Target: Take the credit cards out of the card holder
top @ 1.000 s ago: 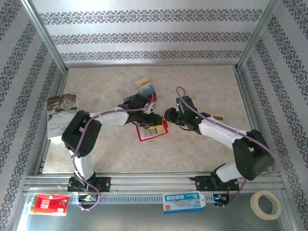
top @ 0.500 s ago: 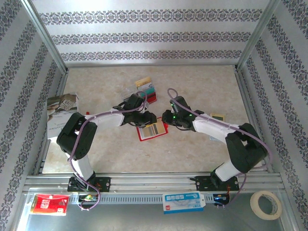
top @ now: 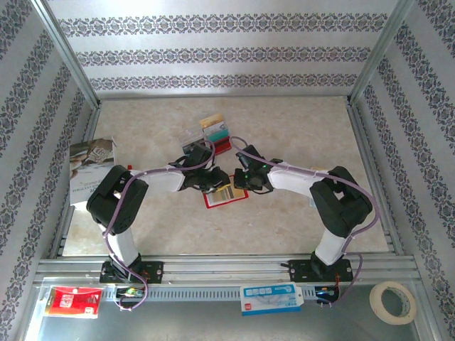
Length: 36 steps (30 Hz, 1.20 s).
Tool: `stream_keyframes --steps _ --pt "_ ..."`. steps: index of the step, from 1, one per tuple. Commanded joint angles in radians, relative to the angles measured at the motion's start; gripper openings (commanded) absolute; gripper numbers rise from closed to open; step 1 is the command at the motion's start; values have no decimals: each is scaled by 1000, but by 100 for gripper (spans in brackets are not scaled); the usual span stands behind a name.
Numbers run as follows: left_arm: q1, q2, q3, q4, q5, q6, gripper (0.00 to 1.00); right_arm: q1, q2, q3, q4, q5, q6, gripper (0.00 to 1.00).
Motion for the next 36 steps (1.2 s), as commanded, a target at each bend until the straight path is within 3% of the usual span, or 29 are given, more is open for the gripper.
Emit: stream_keyframes --steps 1,10,15,24,36 --pt "-17 20 -12 -8 -34 0 20 10 29 32 -48 46 -20 17" --pt "-17 47 -25 -54 -66 27 24 9 73 31 -67 50 -11 22" --pt "-16 49 -35 -57 -84 35 25 -1 79 9 -36 -14 9 22" --pt "-4 58 -79 52 -23 17 19 -16 73 -25 7 -111 31 20" --pt "20 -5 -80 58 46 62 18 -22 67 -25 -7 -79 23 19"
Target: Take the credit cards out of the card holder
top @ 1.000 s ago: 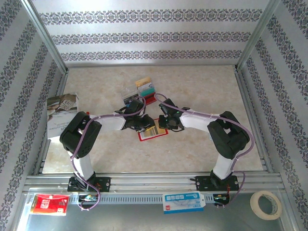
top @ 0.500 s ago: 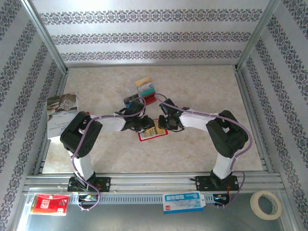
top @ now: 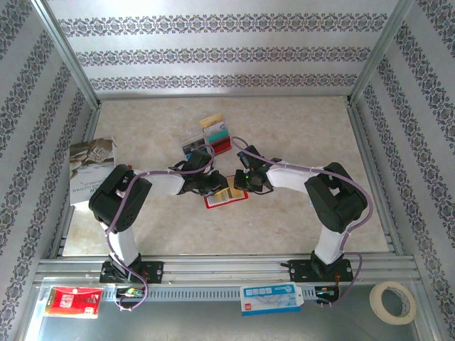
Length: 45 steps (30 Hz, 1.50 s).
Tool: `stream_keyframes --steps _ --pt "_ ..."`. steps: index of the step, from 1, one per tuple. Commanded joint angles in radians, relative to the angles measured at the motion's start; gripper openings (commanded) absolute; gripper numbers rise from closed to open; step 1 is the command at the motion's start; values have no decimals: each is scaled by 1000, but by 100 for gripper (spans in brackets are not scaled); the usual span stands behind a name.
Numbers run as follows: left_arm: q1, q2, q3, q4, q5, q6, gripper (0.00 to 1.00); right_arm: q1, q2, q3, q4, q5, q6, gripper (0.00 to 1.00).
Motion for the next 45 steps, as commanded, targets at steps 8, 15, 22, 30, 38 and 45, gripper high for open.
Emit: stream_keyframes --steps 8,15,22,30,38,45 --pt "20 -56 -13 -63 55 98 18 2 20 -19 -32 -1 6 18" --pt "19 -57 -11 -50 72 113 16 3 23 -17 -34 -1 7 18" --pt "20 -32 -2 -37 79 110 14 4 26 -15 -32 -4 9 18" --pt "35 -42 -32 -24 72 109 9 5 19 -20 -30 1 7 17" --pt "62 -68 -56 -45 89 144 2 3 6 -26 -31 22 13 17" --pt "86 -80 -100 -6 112 137 1 -4 -46 -26 -6 -15 4 17"
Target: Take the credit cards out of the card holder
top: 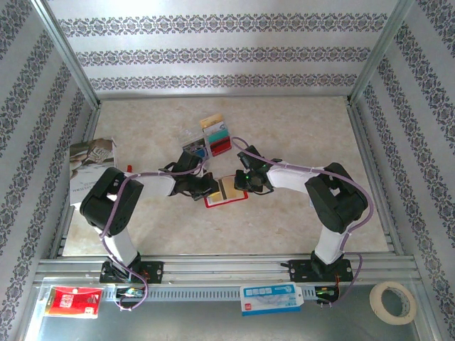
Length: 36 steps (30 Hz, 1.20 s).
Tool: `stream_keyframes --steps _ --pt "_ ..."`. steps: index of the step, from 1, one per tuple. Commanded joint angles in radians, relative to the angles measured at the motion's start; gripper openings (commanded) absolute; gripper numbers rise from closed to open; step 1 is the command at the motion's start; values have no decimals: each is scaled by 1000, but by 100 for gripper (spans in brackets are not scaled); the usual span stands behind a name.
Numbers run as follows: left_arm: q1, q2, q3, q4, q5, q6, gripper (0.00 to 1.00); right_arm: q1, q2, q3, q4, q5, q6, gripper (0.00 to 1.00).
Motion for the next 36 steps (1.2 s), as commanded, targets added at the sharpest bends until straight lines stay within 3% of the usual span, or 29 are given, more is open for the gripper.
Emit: stream_keyframes --steps 1,8,15,23,31,36 --pt "13 -9 -11 26 15 18 1 -3 -47 -12 -5 -20 1 17" --pt "13 -3 -7 13 5 22 2 -3 -102 18 -9 -39 -20 18" --pt "14 -4 -7 4 1 21 3 6 -5 66 -21 -127 -22 18" --pt "14 -8 -17 35 -3 -9 6 17 66 80 -47 -113 9 18" --pt "14 -24 -55 189 27 -118 27 16 83 33 26 -196 66 18" --pt "14 -10 -62 234 33 -142 28 15 72 22 39 -189 75 18"
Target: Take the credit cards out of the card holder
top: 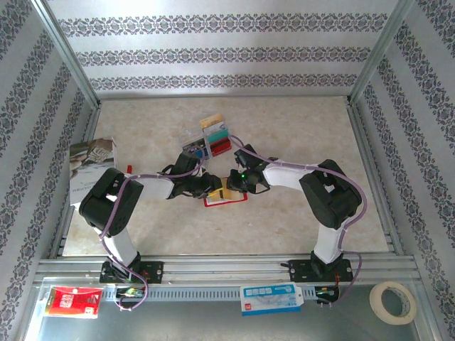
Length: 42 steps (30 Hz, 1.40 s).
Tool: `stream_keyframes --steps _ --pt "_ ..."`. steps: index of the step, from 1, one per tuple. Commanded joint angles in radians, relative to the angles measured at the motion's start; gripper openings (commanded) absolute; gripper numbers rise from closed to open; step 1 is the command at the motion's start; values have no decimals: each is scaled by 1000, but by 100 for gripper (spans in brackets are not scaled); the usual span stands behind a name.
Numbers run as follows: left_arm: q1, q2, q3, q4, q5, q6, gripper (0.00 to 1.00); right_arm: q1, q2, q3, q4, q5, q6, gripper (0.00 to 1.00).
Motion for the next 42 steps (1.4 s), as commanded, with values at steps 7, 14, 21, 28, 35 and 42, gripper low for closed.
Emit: stream_keyframes --steps 7,14,21,28,35,42 --pt "9 -48 -10 -25 -51 17 12 -16 -21 -45 -2 9 21 18" --pt "21 -145 35 -267 -142 157 0 -46 -81 -100 113 -3 27 17" --pt "26 -363 1 -334 -238 192 0 -67 -212 -182 373 -108 49 30" --pt "50 -478 23 -182 -109 146 0 -134 -268 -144 489 -304 56 44" --pt "57 -453 106 -65 33 112 0 -174 -290 -130 726 -451 159 53" --pt "69 -426 124 13 80 67 0 -171 -283 -107 817 -530 188 44"
